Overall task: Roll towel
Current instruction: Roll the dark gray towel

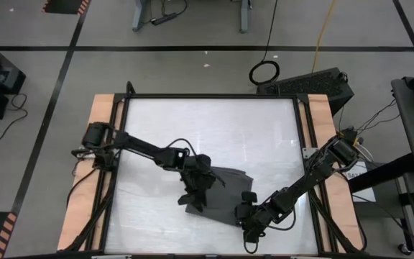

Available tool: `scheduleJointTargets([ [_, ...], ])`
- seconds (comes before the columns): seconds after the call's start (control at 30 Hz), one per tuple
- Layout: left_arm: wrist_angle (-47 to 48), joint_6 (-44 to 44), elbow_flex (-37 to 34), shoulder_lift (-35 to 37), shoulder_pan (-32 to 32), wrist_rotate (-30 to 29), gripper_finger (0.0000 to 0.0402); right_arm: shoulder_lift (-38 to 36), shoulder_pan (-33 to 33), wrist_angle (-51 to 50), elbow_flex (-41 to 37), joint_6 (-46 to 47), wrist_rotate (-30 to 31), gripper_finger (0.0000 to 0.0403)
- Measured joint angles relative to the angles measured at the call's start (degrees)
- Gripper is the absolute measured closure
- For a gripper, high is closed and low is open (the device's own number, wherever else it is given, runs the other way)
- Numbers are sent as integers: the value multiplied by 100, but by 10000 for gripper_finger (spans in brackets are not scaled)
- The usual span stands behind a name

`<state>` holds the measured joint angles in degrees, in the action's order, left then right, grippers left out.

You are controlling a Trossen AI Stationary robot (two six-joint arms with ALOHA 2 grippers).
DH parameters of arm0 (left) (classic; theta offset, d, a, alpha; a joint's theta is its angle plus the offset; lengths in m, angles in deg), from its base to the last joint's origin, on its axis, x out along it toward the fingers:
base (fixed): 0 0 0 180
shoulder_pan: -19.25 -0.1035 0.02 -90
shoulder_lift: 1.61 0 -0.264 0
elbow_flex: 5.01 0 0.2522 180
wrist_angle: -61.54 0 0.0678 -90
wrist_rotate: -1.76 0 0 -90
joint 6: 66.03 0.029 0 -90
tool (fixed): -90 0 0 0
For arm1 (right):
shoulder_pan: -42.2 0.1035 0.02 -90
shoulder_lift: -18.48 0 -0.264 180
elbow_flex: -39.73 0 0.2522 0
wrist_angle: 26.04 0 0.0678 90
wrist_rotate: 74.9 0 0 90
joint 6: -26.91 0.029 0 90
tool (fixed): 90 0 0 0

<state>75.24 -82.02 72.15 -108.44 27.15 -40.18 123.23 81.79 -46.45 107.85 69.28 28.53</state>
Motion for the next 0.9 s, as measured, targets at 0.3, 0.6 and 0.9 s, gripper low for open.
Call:
scheduleJointTargets([
  [0.3,1190,2406,4,682,842,-1117,224,2,-25,-2,-21,47,3,254],
  [0.6,1342,3191,-33,380,1361,-3116,223,8,-61,21,-25,49,-26,255],
  [0.9,1418,3345,-31,112,1361,-3989,223,13,-61,81,-27,69,-28,255],
])
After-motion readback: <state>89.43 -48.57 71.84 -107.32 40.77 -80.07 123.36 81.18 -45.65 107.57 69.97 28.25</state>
